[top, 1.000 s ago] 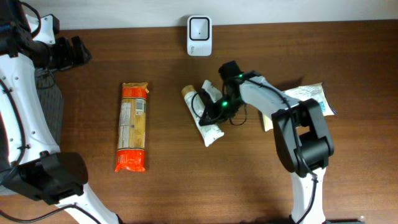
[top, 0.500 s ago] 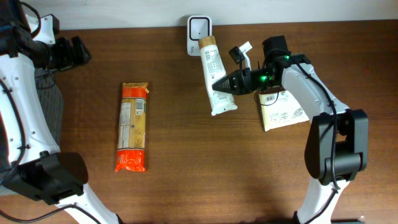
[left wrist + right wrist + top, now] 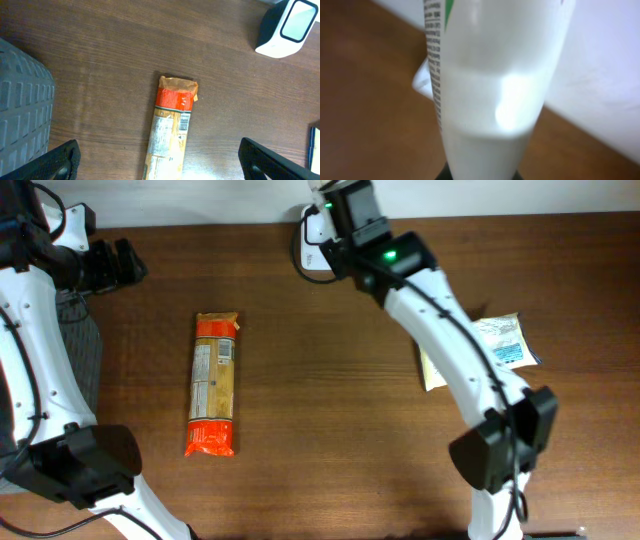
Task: Scan the item barcode
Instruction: 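Lift the tan package and raise it toward the scanner, then hold the tan package in front of the scanner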
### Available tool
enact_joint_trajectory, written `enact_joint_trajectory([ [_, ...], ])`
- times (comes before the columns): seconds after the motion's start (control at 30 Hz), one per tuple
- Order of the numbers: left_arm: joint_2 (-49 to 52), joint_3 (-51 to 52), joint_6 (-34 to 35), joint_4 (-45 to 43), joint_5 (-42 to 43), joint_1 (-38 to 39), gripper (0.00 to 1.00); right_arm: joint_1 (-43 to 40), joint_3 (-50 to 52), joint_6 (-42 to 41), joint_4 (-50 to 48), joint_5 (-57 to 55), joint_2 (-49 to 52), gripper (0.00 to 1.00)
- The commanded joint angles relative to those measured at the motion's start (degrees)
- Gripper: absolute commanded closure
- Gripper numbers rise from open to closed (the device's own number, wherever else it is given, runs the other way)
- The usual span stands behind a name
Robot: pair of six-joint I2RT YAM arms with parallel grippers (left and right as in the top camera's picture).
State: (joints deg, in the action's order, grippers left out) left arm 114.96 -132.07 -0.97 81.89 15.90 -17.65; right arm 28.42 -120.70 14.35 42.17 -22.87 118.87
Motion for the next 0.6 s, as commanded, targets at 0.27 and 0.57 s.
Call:
enact_joint_trajectory([
  [0.27,-0.55,-0.39,0.13,0.07,0.22,-0.15,0.01,-2.16,-1.22,38.88,-32.50,-19.85,20.61,0.96],
  [0.57,-0.55,-0.39,0.13,0.07,0.22,-0.15,0.01,-2.25,-1.22,38.80,-33.20,-20.17,25.20,0.96],
])
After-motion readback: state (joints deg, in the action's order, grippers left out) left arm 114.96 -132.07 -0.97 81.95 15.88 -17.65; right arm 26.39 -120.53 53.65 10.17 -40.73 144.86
